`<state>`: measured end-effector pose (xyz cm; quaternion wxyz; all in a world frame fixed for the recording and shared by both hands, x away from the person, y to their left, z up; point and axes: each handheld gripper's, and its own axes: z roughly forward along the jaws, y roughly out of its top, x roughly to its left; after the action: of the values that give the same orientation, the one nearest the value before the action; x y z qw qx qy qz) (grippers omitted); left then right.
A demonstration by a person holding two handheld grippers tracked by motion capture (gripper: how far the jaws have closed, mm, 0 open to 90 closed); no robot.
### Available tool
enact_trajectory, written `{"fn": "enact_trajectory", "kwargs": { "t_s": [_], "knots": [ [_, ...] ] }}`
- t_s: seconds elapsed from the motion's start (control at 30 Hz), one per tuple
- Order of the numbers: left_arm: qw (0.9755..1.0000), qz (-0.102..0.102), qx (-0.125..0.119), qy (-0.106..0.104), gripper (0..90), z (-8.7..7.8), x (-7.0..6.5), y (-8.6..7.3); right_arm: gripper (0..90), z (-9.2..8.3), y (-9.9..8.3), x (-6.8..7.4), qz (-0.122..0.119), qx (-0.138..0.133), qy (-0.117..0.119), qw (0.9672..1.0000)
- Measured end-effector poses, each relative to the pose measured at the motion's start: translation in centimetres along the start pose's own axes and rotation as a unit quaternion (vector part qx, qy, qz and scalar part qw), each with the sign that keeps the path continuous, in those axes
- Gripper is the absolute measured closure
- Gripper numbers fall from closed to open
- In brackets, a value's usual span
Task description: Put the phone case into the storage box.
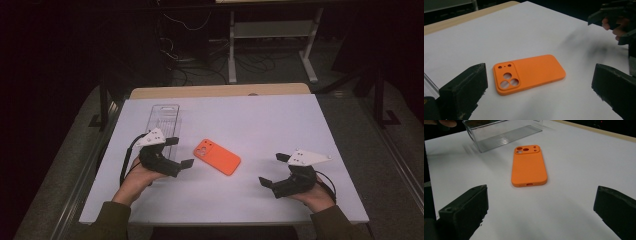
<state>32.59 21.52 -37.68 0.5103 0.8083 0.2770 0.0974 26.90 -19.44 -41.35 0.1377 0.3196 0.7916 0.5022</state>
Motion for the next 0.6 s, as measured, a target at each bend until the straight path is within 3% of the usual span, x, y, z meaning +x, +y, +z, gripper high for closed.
{"fn": "enact_trajectory", "kwargs": {
  "t_s": [0.23, 0.43, 0.6],
  "knots": [
    [0.9999, -0.005, 0.006, 0.012, 4.5, 0.7, 0.5, 0.9, 0.0, 0.0, 0.0, -0.1, 0.000, -0.001, 0.000, 1.0000],
    [0.9992, -0.001, 0.017, 0.037, 15.0, 1.5, 0.7, 1.7, 0.0, 0.1, 0.1, 0.0, 0.003, -0.001, 0.002, 1.0000],
    [0.9982, -0.010, 0.033, 0.048, 24.6, 2.6, 1.2, 2.5, 0.0, 0.2, 0.2, -0.1, 0.000, -0.003, 0.003, 1.0000]
  ]
}}
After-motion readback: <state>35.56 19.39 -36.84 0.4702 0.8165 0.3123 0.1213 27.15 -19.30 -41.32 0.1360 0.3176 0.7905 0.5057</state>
